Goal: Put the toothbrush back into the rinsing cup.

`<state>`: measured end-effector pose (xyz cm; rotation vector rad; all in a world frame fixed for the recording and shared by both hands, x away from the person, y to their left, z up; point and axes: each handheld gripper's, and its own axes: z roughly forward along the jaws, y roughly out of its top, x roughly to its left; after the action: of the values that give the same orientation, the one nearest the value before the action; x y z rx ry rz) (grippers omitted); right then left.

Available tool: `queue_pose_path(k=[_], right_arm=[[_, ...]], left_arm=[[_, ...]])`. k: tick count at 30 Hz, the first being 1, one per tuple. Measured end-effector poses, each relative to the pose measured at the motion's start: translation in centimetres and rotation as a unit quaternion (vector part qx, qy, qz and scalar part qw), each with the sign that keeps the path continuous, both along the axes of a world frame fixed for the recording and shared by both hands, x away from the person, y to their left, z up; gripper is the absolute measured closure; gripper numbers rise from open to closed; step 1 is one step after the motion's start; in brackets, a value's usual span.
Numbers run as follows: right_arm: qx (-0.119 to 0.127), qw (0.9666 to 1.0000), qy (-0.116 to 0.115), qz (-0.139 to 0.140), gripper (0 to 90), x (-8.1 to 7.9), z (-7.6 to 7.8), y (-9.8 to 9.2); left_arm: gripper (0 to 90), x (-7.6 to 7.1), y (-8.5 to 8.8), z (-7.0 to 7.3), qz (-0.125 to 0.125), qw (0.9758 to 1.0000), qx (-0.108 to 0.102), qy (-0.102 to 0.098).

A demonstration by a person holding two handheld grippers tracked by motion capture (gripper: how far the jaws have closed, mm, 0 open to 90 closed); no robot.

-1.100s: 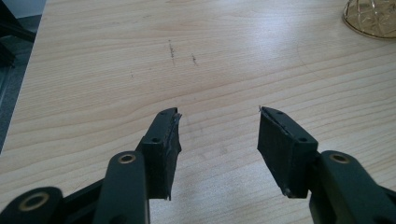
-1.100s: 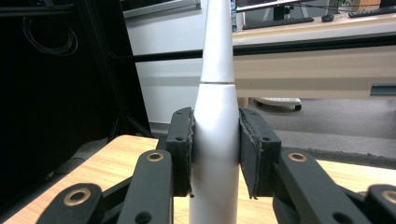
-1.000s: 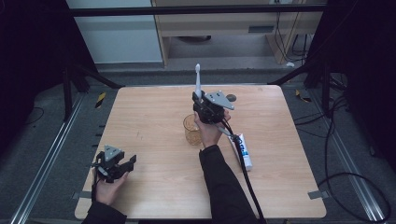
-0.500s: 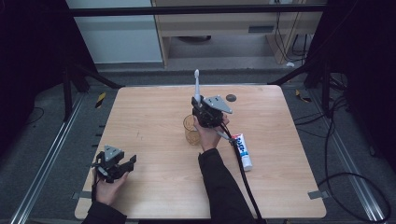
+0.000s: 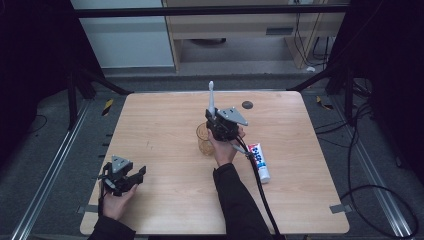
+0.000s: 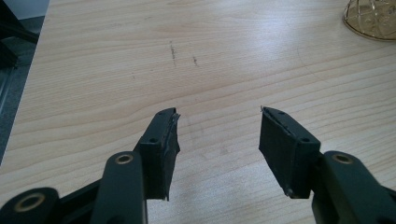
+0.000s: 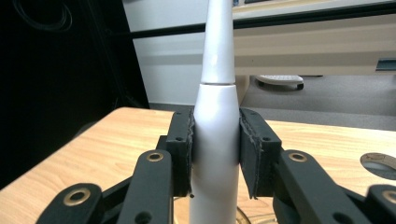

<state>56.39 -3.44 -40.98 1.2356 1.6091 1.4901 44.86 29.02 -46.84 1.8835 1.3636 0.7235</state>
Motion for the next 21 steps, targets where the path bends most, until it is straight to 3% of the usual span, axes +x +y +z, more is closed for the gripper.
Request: queue_pose_path(k=[21], right_arm=[[-0.022, 0.9996, 0.019, 0.003, 67.3, -1.0, -2.0, -0.3]], left_arm=[[46.2, 0.0, -0.1, 0.0, -0.001, 1.0, 0.003, 0.0]])
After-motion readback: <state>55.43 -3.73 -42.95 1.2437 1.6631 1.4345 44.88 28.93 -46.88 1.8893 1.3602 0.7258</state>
